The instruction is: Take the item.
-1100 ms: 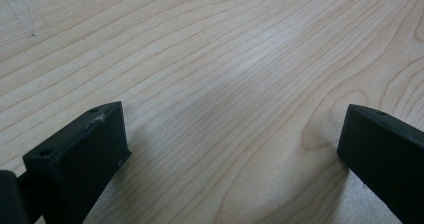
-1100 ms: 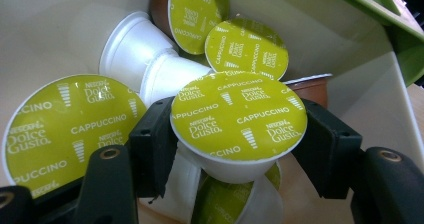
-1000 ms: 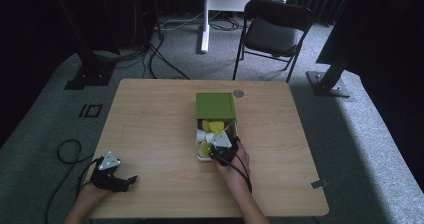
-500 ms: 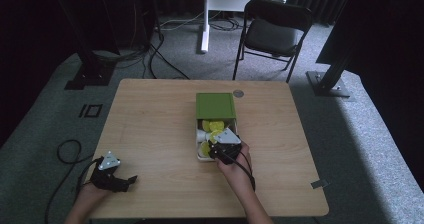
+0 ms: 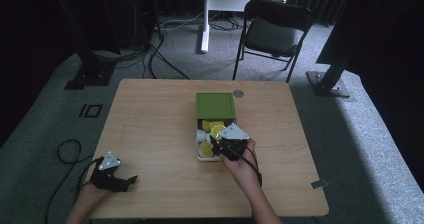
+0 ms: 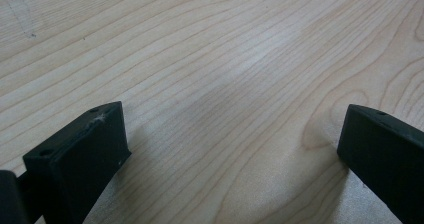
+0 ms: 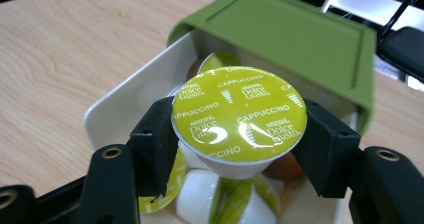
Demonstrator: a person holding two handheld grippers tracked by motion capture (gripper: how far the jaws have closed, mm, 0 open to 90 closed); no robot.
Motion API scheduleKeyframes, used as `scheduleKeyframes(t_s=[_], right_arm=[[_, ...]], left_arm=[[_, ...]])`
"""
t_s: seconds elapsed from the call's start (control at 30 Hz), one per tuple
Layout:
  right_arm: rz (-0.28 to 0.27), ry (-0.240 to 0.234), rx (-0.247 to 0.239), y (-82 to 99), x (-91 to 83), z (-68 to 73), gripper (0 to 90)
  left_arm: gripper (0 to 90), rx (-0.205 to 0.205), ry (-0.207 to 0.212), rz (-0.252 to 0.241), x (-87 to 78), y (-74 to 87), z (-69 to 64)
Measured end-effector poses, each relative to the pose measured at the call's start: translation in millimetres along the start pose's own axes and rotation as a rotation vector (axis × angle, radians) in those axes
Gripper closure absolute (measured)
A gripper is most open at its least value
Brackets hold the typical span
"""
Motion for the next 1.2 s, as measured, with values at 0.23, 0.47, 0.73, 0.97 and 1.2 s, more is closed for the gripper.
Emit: scheduleKeyframes(t_s=[0.23, 0.47, 0.73, 0.97, 1.2], right_arm=[[-0.035, 0.012, 0.015, -8.9, -9.0, -14.8, 38.4], [-0.057, 0.052, 0.034, -9.0, -15.5, -33.1, 38.4], [-0.089, 0.113, 0.065, -0.5, -20.4, -52.7, 38.4], [-0.074, 0.157, 0.105, 12.4, -16.3, -71.0, 38.4], [-0.063, 0.205, 0.150, 33.1, -5.7, -87.5, 38.4]], left_arm=[[0.6, -0.001, 0.000, 0.000, 0.0, 0.0, 0.0], [0.6, 0.000, 0.000, 0.000, 0.0, 0.0, 0.0], [0.6, -0.001, 0.000, -0.001, 0.1, 0.0, -0.1], [0.5, -0.002, 0.000, -0.001, 0.0, 0.0, -0.1], [0.5, -0.001, 0.000, 0.000, 0.0, 0.0, 0.0]])
Point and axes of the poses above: each handheld gripper's, and its own axes: x roughly forward along the jaws, y roughly out of its underside, z roughly to its left, the point moved 2 cm from there along x, roughly forward along the jaws, and after that the axes turned 1 degree about x, right-handed, at the moved point
